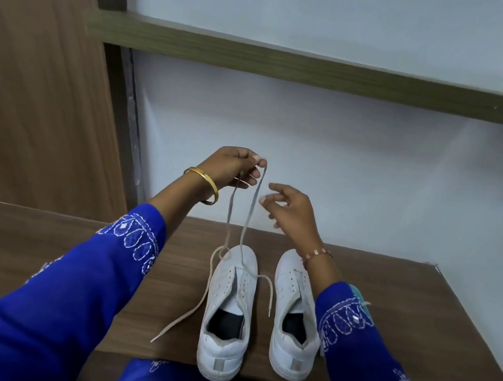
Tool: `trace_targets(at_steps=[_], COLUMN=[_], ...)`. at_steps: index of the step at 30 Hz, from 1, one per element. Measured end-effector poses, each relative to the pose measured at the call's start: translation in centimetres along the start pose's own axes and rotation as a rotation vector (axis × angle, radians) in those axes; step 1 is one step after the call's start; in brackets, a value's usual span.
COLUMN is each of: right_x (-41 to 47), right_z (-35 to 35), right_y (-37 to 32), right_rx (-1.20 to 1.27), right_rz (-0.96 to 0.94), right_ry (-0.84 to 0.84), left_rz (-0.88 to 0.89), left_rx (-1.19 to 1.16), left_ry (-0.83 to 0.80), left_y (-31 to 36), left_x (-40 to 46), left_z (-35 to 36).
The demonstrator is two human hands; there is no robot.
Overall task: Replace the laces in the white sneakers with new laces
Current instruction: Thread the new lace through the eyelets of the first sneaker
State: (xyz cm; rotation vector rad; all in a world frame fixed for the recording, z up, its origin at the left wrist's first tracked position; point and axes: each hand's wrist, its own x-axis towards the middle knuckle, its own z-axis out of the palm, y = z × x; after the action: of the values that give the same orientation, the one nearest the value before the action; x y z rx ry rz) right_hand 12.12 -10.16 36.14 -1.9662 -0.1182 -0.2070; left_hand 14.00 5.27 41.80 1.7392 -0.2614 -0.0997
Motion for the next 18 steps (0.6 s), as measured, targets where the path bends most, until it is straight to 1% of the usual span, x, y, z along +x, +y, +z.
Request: trace_targets(at_steps=[3, 7, 10, 12, 13, 14, 16, 18], right_x=[0.5, 0.6, 0.0, -0.5, -0.7, -0.7, -0.2, 0.5], right_z=[-0.2, 0.8, 1.9, 2.1, 2.0, 1.7, 0.8, -0.3], right_y=[-2.3, -3.0, -1.3, 0.3, 0.7, 0.6, -0.5, -2.3], right_rx=[0.087, 0.109, 0.019, -0.089, -0.111, -0.088, 0.051, 0.131], right_rz=[-0.017, 0.000, 0.042, 0.055, 0.056, 0.053, 0.036, -0.027], right_ry=[-0.078, -0.191, -0.263, -0.327, -0.328, -0.296, -0.154, -0.021], left_rz=[0.029, 0.091, 0.137, 0.142, 0.139, 0.132, 0.116, 0.105], left_rx=[-0.066, -0.169, -0.198, -0.144, -0.074, 0.002, 0.128, 0.206], left_ry=[0.002, 0.010, 0.044, 0.069, 0.068, 0.051, -0.007, -0.018], left_y=[1.5, 4.2, 5.4, 5.4, 5.3, 5.0, 4.3, 3.8], left_x=[0.1, 0.3, 0.3, 0.3, 0.3, 0.2, 0.1, 0.0], left_z=[0.4, 0.3, -0.3, -1.0, -1.3, -1.4, -1.4, -1.1])
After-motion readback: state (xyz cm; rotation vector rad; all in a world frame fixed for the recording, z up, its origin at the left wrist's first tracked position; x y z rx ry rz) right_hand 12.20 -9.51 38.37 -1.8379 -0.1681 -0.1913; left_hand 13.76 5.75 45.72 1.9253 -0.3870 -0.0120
